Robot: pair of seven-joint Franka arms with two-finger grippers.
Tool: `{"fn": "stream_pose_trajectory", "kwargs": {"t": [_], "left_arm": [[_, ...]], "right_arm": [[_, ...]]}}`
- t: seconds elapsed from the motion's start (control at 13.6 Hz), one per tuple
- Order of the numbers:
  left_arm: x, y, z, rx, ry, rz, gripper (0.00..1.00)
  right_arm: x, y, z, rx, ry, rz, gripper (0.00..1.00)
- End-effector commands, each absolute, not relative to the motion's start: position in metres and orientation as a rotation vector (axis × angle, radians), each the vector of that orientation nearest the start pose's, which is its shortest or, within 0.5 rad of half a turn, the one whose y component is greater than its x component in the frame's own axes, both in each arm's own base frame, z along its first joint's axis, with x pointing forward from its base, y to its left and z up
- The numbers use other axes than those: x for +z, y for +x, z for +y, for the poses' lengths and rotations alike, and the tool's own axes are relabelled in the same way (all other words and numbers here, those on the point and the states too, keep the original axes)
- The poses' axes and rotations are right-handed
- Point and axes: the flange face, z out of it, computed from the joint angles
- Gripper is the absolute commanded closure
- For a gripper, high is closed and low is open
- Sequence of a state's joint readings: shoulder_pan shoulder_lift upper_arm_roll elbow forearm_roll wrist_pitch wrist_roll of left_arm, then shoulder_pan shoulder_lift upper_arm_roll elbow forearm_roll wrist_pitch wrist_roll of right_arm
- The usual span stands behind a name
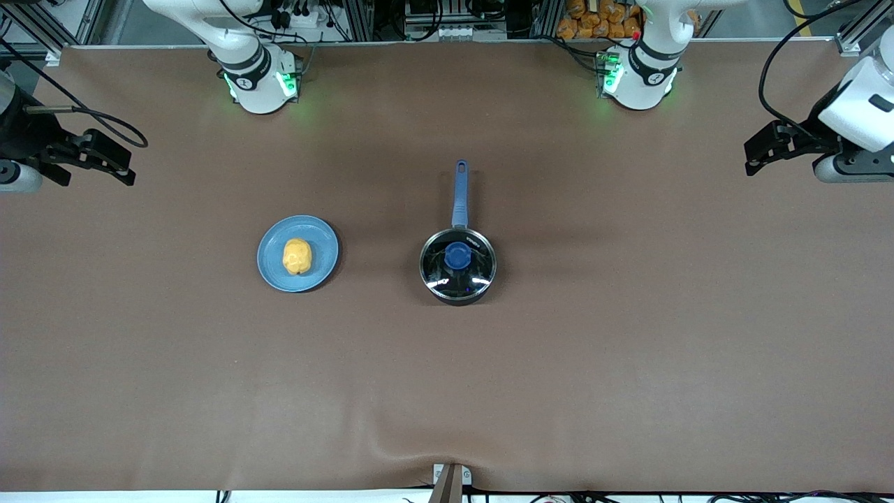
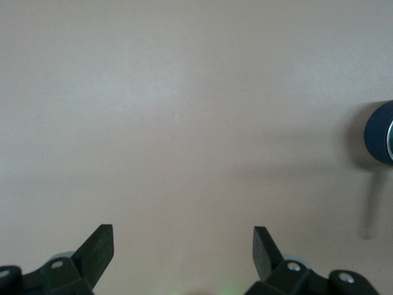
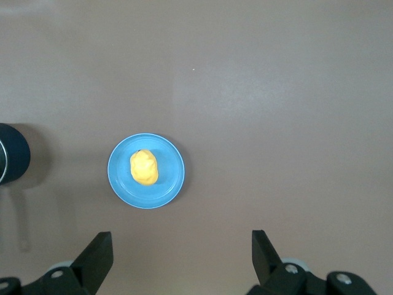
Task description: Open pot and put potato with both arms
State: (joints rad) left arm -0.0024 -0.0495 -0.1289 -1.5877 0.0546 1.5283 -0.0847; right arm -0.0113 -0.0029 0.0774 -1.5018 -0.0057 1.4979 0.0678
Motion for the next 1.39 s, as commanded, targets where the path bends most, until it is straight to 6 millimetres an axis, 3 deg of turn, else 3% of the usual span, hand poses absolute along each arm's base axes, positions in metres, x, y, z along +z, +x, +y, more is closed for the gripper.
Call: {"fn": "stream_pose_trajectory", "kwargs": {"t": [0.0,0.22,0.51,1.32], "left_arm": [[0.653,0.526,-0.063,0.009,-3.059,0.076,0.0],[0.656,0.528,-0.061,0.019,-3.065,0.061,0.0],[0.643,0.529,-0.062,0.09,-3.065,0.075,0.0],[0.634,0.541,-0.069,0.062,-3.07,0.105,0.0]], "right_arm": [[0.654,0.543,0.033,0.005,-3.144,0.005,0.0],[0.655,0.543,0.034,0.002,-3.144,0.003,0.0],[0.654,0.543,0.033,0.005,-3.144,0.005,0.0],[0.653,0.544,0.033,0.007,-3.144,0.0,0.0]]}}
